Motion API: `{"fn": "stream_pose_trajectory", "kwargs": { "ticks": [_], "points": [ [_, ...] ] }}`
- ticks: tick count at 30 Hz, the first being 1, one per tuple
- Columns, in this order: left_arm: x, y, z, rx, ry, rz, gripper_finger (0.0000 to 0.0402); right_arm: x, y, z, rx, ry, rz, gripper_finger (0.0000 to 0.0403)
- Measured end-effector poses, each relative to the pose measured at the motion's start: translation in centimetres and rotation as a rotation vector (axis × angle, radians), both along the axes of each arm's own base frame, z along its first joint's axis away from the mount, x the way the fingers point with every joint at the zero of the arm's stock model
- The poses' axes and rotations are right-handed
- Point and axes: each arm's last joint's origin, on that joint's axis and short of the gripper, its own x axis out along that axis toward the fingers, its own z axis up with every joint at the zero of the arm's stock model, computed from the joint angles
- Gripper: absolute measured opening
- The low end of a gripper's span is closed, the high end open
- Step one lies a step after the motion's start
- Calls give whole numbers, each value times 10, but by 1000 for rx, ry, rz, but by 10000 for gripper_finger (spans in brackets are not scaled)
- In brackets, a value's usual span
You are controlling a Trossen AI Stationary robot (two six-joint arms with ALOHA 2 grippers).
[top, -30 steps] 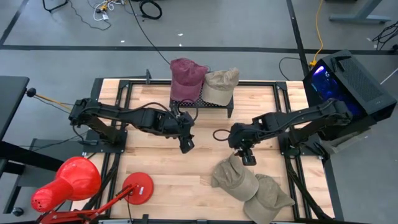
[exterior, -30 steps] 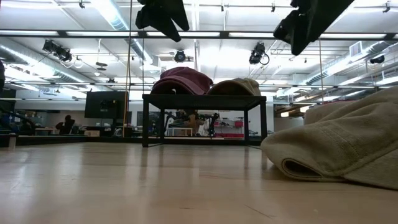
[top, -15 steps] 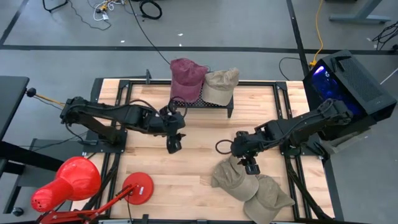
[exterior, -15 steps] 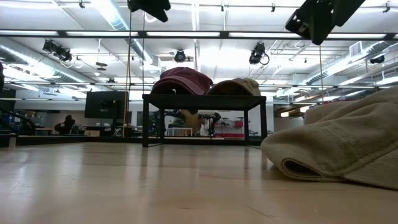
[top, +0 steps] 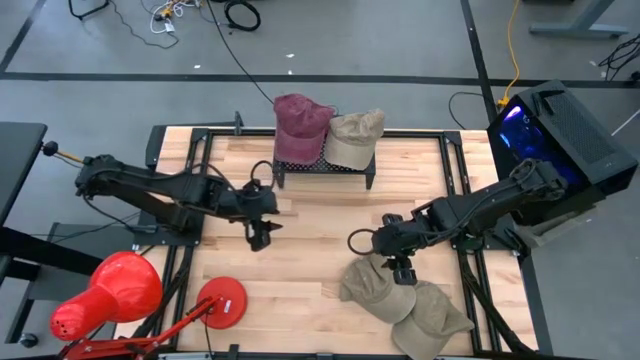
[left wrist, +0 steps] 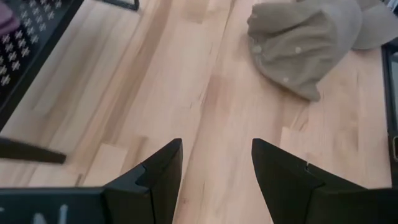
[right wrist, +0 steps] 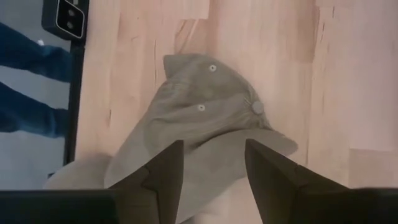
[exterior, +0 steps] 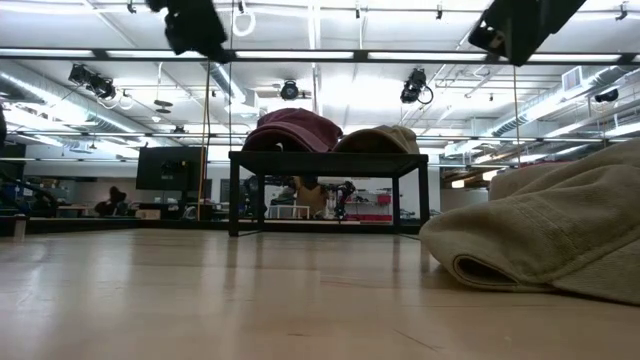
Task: Pick & Place hat
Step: Stack the left brown cap on top of the brown cap on the shelf
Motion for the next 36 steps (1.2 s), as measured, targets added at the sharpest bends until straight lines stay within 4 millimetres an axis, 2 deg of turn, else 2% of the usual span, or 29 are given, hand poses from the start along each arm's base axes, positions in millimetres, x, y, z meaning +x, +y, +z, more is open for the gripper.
{"fn": "stream_pose_trajectory", "kwargs": {
  "ticks": [4,10,23,30,36],
  "points": [
    [-15,3,-5,-1,-2,0,199,0,2,1,40,5,4,171],
    [-25,5,2,0,-41,-1,199,3,5,3,106,-14,1,171],
    [-31,7,-1,47,21,-10,199,6,6,6,161,-22,-30,171],
    [-33,8,-3,52,49,-10,199,10,8,23,167,-78,-37,166],
    [-34,8,-2,52,50,-11,199,25,16,31,180,-71,-19,141]
  ]
}}
